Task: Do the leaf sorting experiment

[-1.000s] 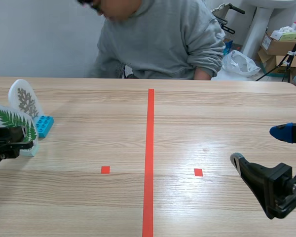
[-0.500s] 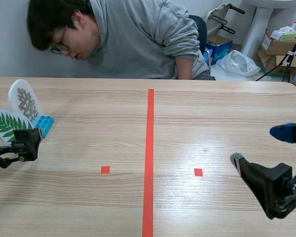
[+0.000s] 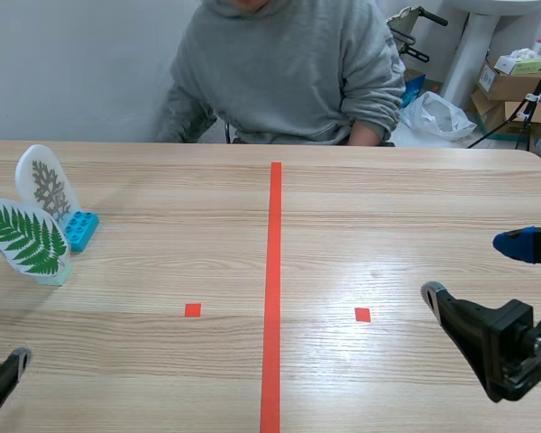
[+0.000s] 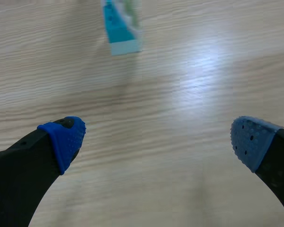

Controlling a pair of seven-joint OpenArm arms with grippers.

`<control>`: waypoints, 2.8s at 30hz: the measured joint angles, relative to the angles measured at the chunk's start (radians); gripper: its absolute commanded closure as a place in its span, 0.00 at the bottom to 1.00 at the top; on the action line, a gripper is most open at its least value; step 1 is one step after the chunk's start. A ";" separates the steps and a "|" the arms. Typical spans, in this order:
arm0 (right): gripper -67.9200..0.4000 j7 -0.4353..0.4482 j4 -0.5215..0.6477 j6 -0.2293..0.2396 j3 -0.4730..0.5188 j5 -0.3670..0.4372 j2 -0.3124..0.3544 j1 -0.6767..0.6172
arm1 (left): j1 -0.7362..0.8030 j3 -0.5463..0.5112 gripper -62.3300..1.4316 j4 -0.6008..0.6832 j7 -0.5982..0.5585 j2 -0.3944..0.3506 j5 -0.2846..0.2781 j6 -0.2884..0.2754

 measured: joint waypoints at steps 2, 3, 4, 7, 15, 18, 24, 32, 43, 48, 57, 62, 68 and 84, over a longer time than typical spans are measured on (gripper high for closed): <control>0.19 0.000 0.000 0.000 0.000 0.000 0.000 0.000 | 0.073 0.000 0.00 0.105 0.027 0.014 0.000 -0.025; 0.19 0.000 0.000 0.000 0.000 0.000 0.000 0.000 | 0.101 0.000 0.00 0.156 0.049 0.027 0.000 -0.029; 0.19 0.000 0.000 0.000 0.000 0.000 0.000 0.000 | 0.124 0.000 0.00 0.204 0.079 0.040 0.000 -0.042; 0.19 0.000 0.000 0.000 0.000 0.000 0.000 0.000 | 0.156 0.000 0.00 0.325 0.160 0.085 0.000 -0.094; 0.19 0.000 0.000 0.000 0.000 0.000 0.000 0.000 | 0.132 0.003 0.00 0.571 0.248 0.165 -0.019 -0.130; 0.19 0.000 0.000 0.000 0.000 0.000 0.000 0.000 | 0.127 0.023 0.00 0.631 0.259 0.164 -0.019 -0.130; 0.19 0.000 0.000 0.000 0.000 0.000 0.000 0.000 | 0.127 0.080 0.00 0.649 0.263 0.161 -0.019 -0.130; 0.19 0.000 0.000 0.000 0.000 0.000 0.000 0.000 | 0.127 0.118 0.00 0.645 0.263 0.162 -0.019 -0.130; 0.19 0.000 0.000 0.000 0.000 0.000 0.000 0.000 | 0.127 0.118 0.00 0.645 0.263 0.162 -0.019 -0.130; 0.19 0.000 0.000 0.000 0.000 0.000 0.000 0.000 | 0.127 0.118 0.00 0.645 0.263 0.162 -0.019 -0.130; 0.19 0.000 0.000 0.000 0.000 0.000 0.000 0.000 | 0.127 0.118 0.00 0.645 0.263 0.162 -0.019 -0.130; 0.19 0.000 0.000 0.000 0.000 0.000 0.000 0.000 | 0.127 0.118 0.00 0.645 0.263 0.162 -0.019 -0.130; 0.19 0.000 0.000 0.000 0.000 0.000 0.000 0.000 | 0.127 0.118 0.00 0.645 0.263 0.162 -0.019 -0.130; 0.19 0.000 0.000 -0.004 0.000 -0.028 0.000 0.000 | 0.127 0.118 0.00 0.645 0.263 0.162 -0.019 -0.130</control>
